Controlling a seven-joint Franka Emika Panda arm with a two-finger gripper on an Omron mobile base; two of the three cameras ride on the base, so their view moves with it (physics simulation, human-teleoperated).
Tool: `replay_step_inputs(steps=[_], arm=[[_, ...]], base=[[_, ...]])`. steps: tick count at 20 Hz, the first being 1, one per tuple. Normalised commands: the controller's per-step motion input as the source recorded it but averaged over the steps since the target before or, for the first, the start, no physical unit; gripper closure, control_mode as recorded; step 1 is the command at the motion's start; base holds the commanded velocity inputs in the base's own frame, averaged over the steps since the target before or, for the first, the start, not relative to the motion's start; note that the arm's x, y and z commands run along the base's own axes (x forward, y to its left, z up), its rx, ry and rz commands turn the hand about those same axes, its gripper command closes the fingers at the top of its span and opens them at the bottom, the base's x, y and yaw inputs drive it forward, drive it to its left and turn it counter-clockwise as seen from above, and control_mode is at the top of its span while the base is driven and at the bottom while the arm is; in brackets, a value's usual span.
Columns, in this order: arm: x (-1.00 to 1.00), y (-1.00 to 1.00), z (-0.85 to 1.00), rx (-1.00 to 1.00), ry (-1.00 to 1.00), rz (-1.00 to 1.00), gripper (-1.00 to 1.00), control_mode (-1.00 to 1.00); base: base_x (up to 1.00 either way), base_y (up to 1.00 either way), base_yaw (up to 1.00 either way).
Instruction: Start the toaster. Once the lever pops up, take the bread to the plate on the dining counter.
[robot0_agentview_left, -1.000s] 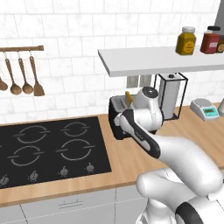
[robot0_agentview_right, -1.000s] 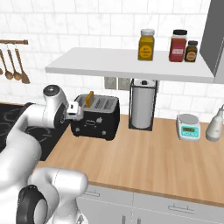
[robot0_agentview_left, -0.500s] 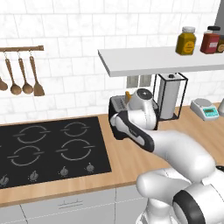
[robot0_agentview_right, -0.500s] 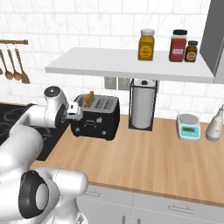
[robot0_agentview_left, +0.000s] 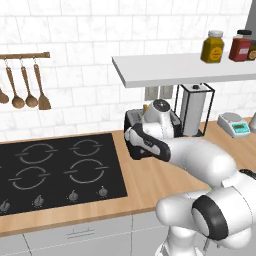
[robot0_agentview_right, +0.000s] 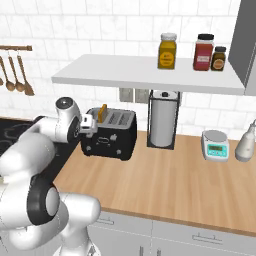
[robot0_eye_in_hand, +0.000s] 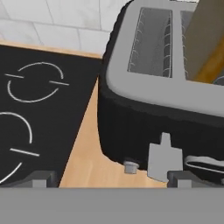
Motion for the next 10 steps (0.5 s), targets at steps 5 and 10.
replay_step_inputs(steps=[5, 10], arm=[[0.29, 0.0, -0.32, 0.0, 0.0, 0.0, -1.0, -1.0], [0.3, 0.0, -0.39, 0.0, 0.0, 0.0, -1.0, -1.0]], base=[[0.0, 0.0, 0.0], [0.0, 0.0, 0.0]])
